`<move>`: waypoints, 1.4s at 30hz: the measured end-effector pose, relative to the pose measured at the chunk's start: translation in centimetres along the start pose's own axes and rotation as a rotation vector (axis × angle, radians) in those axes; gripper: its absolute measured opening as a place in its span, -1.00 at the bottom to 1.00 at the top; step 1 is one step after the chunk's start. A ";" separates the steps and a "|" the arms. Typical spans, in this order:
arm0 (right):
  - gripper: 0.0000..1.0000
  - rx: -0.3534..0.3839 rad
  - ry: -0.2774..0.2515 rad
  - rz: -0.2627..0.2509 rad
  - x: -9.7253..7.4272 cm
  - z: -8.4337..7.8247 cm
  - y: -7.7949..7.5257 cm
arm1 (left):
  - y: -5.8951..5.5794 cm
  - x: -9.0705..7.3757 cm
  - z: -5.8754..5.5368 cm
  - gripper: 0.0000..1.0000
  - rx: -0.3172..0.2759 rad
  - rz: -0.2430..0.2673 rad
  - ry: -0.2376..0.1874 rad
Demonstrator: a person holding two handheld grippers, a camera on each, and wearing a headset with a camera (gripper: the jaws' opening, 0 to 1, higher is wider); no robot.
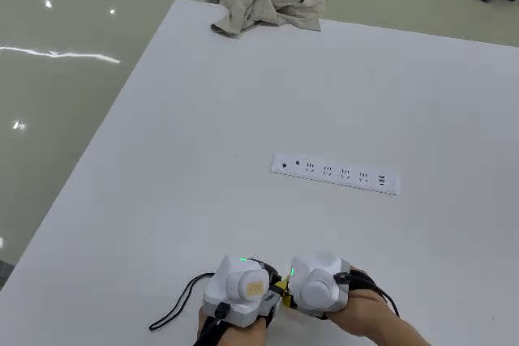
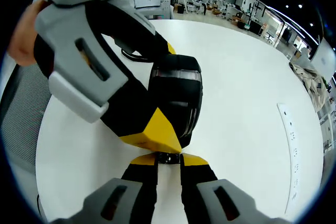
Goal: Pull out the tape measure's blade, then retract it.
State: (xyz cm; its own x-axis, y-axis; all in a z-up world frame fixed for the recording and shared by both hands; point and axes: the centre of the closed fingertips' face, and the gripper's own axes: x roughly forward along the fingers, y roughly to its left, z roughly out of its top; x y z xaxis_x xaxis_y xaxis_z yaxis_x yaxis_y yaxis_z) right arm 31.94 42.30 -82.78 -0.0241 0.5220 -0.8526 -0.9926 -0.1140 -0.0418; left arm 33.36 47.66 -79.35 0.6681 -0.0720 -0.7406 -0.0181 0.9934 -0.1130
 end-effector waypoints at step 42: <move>-0.28 0.379 -0.154 -0.151 -2.8 0.6 0.9 | 0.0 -2.8 0.1 0.51 0.020 -0.057 -0.037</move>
State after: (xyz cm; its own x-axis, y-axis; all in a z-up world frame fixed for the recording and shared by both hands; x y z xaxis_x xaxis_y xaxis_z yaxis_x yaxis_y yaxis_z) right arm 31.05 41.29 -80.12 0.1359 0.6321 -0.7629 -0.9591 0.2770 0.0587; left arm 31.56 47.85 -77.17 0.6948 -0.1258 -0.7082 0.0354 0.9894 -0.1410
